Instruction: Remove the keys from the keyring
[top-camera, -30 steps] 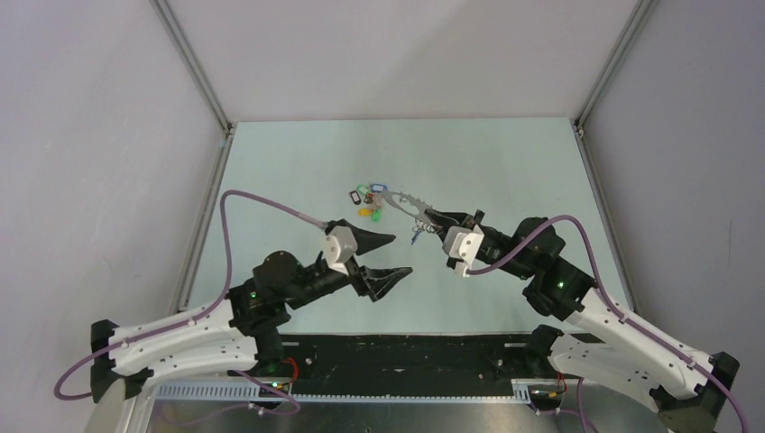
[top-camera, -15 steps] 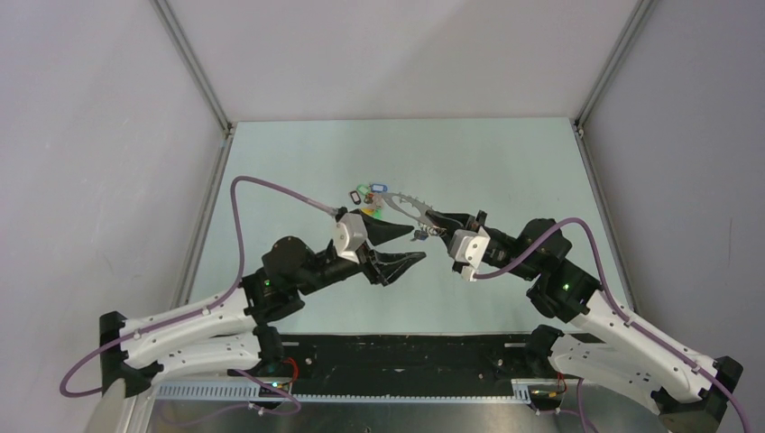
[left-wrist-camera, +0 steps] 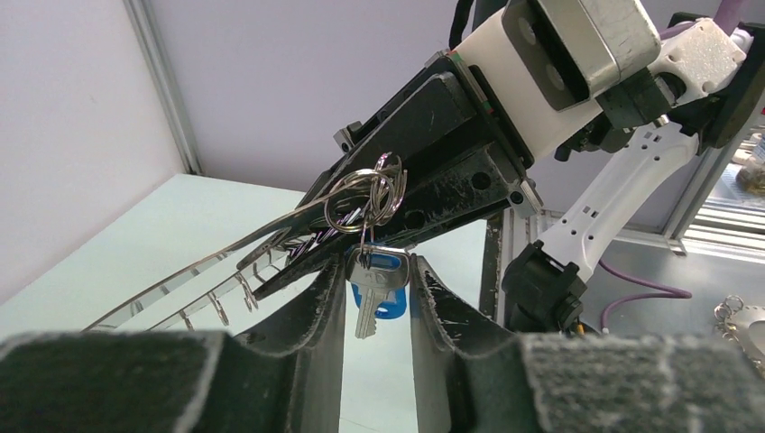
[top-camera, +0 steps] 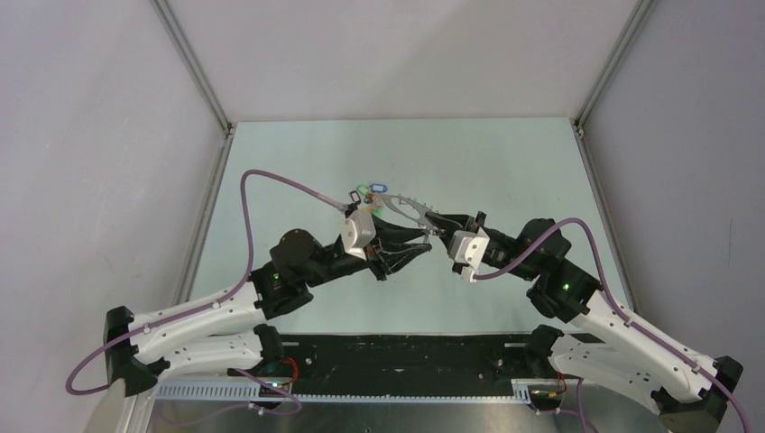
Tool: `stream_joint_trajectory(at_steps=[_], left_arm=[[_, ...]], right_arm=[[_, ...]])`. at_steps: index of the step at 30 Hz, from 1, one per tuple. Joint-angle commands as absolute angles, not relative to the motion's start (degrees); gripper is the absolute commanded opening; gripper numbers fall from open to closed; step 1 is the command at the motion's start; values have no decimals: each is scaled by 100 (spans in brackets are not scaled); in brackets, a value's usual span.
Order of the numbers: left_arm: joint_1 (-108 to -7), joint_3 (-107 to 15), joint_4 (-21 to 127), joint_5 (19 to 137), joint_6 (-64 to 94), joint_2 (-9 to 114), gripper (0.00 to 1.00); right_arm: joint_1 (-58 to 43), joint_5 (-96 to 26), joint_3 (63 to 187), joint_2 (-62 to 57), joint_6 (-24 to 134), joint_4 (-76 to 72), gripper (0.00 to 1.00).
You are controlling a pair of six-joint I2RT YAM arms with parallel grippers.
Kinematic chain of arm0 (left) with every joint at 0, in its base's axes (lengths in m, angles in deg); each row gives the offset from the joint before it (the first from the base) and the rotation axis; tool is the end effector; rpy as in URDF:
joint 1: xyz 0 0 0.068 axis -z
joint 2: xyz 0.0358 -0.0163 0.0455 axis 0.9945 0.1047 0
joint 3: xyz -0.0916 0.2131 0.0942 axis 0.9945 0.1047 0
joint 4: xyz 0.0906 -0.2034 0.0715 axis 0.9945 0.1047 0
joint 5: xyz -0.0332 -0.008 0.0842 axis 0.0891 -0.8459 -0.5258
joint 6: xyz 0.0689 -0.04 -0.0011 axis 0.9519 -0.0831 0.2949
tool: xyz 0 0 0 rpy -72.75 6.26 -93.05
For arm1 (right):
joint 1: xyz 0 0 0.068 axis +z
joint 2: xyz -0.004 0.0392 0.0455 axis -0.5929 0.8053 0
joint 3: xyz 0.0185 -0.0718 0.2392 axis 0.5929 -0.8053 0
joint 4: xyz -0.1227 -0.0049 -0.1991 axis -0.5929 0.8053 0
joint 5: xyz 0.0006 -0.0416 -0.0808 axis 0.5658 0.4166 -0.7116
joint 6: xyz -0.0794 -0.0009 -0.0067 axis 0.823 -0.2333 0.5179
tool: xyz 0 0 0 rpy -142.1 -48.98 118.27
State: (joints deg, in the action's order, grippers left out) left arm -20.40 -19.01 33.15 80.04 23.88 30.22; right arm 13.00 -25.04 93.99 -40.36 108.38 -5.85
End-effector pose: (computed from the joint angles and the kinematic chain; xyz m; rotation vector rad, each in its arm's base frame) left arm 0.0935 -0.2158 0.3693 0.8511 1.1336 -1.0936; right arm 0.1122 0.1625 0.3560 -1.2610 0.8049 0.2663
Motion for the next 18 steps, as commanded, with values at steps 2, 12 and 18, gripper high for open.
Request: stream_joint_trajectory(at_steps=[2, 12, 18], left_arm=[[-2112, -1967, 3028, 8125, 2388, 3059, 39], [-2287, -1624, 2845, 8100, 2287, 2917, 36], [-2359, -1666, 2776, 8401, 2248, 2935, 12]], right_arm=[[1319, -2470, 9759, -4129, 10791, -870, 0], [1304, -2425, 9753, -4116, 10794, -922, 0], [1296, -2406, 9756, -4073, 10786, -931, 0]])
